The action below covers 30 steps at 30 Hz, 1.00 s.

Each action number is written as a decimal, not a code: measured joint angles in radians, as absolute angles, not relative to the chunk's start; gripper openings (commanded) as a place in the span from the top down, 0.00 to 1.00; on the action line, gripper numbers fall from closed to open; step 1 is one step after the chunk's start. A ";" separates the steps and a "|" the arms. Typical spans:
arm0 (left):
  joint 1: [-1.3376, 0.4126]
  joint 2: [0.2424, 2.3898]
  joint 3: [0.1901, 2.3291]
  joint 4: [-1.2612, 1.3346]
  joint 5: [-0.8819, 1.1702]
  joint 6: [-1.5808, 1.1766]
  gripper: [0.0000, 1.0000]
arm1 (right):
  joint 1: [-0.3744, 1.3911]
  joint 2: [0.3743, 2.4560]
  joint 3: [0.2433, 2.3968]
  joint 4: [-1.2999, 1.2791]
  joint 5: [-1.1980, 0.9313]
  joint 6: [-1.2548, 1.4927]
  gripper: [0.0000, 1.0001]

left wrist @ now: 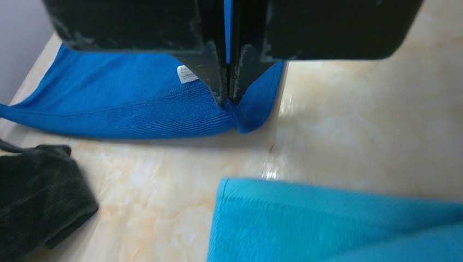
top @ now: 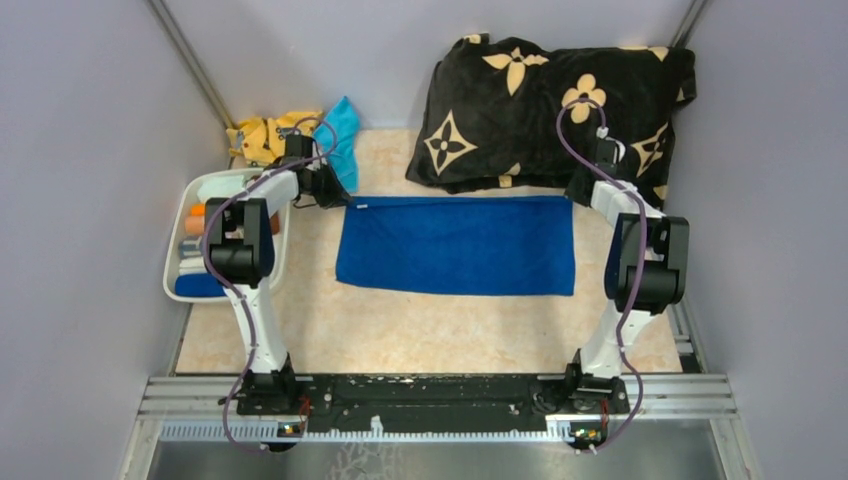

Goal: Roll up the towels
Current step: Fold the towel at the center of the board.

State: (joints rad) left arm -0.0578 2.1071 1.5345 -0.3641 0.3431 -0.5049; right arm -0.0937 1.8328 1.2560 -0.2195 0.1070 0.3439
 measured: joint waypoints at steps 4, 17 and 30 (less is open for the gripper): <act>-0.054 2.065 1.458 -0.367 0.360 -0.514 0.95 | -0.102 1.797 1.217 -0.239 0.107 0.350 1.00; -0.049 1.792 1.243 -0.370 0.400 -0.570 0.94 | -0.106 1.460 0.998 -0.391 0.137 0.426 1.00; -0.045 1.605 0.992 -0.426 0.422 -0.559 0.99 | -0.114 1.197 0.782 -0.588 0.201 0.472 1.00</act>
State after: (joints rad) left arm -0.0448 1.6047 0.9916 -0.4255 0.4217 -0.5587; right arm -0.1143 1.1973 0.7818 -0.5877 0.2008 0.4725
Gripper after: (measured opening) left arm 0.035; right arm 0.007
